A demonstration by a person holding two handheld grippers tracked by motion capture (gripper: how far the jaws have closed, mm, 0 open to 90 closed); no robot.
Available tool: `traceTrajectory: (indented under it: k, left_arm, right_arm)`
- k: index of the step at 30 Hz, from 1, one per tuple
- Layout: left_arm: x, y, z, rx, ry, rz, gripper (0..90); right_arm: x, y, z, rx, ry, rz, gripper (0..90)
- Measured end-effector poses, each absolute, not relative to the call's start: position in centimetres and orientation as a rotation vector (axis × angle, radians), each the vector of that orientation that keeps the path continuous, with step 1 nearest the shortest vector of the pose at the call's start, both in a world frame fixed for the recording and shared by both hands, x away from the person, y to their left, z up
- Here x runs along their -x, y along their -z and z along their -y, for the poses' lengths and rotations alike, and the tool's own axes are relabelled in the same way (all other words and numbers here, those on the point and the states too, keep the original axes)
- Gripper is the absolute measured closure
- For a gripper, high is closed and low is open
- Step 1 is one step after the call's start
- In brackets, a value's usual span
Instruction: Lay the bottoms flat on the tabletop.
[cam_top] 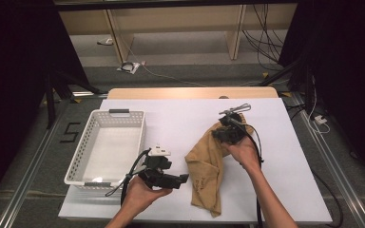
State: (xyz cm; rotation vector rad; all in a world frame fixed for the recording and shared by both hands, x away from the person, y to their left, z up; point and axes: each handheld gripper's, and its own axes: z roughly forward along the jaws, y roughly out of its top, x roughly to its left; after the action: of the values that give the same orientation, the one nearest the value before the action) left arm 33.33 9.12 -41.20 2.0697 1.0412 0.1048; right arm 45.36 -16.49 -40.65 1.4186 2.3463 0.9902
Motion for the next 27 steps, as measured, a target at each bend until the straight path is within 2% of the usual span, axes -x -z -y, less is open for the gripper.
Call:
traceTrajectory:
  k: [9,21,25,27]
  left_arm:
    - [-33.4,41.4,-9.2,-2.069,-0.103,-1.049,20.8]
    - [-33.4,41.6,-9.1,-2.076,-0.100,-1.050,20.6]
    - [-33.4,41.6,-9.1,-2.077,-0.098,-1.052,20.6]
    - [-33.3,41.7,-9.1,-2.075,-0.099,-1.051,20.6]
  right_arm:
    - [-47.7,40.7,12.3,-1.343,-0.937,-2.432,86.6]
    - [-48.8,42.3,8.8,-1.296,-0.837,-2.510,85.1]
    - [-48.7,42.4,8.8,-1.302,-0.847,-2.516,81.0]
    - [-48.6,42.2,8.9,-1.301,-0.871,-2.519,73.2]
